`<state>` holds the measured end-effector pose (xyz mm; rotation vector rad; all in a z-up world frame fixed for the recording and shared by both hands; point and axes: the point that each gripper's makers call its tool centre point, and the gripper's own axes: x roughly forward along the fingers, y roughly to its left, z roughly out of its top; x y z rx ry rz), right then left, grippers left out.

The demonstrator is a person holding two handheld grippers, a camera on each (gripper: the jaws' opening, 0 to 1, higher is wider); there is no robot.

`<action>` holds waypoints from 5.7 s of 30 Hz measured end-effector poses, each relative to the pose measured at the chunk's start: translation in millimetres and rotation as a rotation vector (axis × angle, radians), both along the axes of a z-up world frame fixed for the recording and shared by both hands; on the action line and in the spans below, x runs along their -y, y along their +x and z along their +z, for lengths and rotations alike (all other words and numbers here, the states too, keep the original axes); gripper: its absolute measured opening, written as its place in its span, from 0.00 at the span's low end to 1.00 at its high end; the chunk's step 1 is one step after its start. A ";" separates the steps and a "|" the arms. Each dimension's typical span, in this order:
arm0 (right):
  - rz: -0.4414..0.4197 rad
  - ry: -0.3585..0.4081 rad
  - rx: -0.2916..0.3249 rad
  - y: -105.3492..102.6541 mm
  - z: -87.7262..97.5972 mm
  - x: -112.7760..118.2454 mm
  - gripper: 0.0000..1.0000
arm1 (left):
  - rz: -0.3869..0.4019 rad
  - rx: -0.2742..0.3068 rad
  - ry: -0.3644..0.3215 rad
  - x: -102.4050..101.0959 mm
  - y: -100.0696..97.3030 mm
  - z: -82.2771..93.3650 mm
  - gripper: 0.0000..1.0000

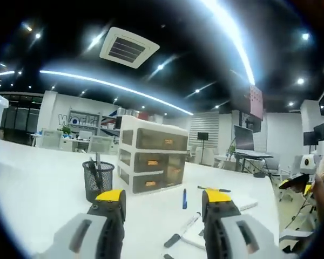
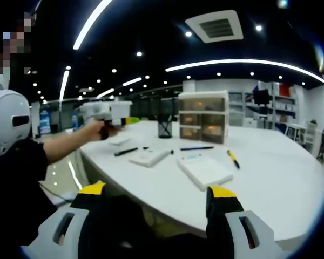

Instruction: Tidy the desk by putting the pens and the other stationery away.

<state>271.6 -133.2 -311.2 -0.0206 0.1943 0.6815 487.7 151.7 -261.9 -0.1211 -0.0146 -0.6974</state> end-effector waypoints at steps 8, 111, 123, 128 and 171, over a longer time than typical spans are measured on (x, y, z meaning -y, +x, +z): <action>-0.005 -0.005 0.001 0.1 0.0 1.4 0.70 | -0.015 -0.007 -0.029 -4.9 -39.1 -6.0 0.60; 0.033 0.008 -0.052 6.1 -24.8 -17.4 0.71 | -0.034 -0.264 0.352 -24.7 -92.0 -68.8 0.58; 0.036 0.002 -0.056 6.4 -28.8 -17.0 0.71 | -0.147 -0.418 0.485 -10.7 -77.3 -83.5 0.57; 0.038 0.001 -0.057 6.0 -28.6 -17.8 0.71 | -0.217 -0.495 0.588 -0.5 -80.3 -88.6 0.57; 0.042 0.016 -0.053 5.2 -26.8 -14.6 0.71 | -0.919 -0.140 1.386 1.3 -109.9 -88.7 0.56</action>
